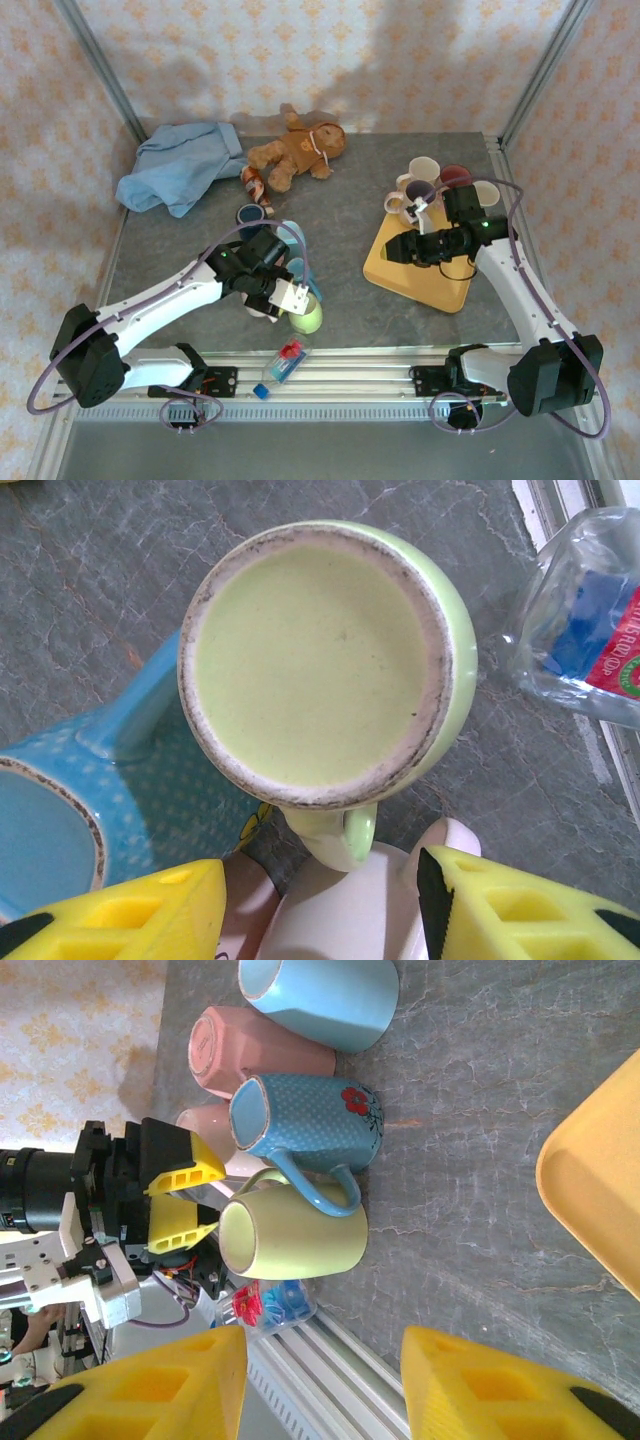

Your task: Turn the mug right side up

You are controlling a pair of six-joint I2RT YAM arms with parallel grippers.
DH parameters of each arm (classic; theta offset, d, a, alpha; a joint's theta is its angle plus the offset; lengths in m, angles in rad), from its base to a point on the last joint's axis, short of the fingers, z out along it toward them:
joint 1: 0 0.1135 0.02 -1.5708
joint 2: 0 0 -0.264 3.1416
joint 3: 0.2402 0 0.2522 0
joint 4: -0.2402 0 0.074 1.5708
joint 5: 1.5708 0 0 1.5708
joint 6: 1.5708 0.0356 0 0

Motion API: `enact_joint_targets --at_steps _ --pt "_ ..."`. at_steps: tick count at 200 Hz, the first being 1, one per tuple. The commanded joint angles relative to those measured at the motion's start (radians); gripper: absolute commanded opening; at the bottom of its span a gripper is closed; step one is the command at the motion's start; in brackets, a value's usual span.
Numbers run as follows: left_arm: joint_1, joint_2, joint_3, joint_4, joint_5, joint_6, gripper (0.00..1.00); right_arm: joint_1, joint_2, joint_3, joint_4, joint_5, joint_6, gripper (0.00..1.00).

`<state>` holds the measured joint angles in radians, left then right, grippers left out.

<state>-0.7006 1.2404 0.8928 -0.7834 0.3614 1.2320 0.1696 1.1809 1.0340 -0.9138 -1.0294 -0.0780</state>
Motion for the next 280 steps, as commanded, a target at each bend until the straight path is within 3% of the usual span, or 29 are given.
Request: enact_joint_targets --at_steps 1,73,214,280 --pt "-0.006 0.014 -0.005 -0.001 0.002 0.018 0.53 0.007 -0.005 0.013 -0.016 -0.021 0.009 0.44" --pt "-0.006 0.057 0.001 -0.004 0.021 -0.004 0.43 0.008 -0.002 0.008 0.007 -0.019 0.023 0.40" --pt "-0.015 0.122 0.009 0.009 0.022 0.012 0.41 0.008 -0.003 0.007 0.009 -0.015 0.014 0.40" --pt "-0.020 0.172 0.032 0.003 0.029 0.018 0.32 0.008 0.032 0.006 0.009 -0.015 0.003 0.40"
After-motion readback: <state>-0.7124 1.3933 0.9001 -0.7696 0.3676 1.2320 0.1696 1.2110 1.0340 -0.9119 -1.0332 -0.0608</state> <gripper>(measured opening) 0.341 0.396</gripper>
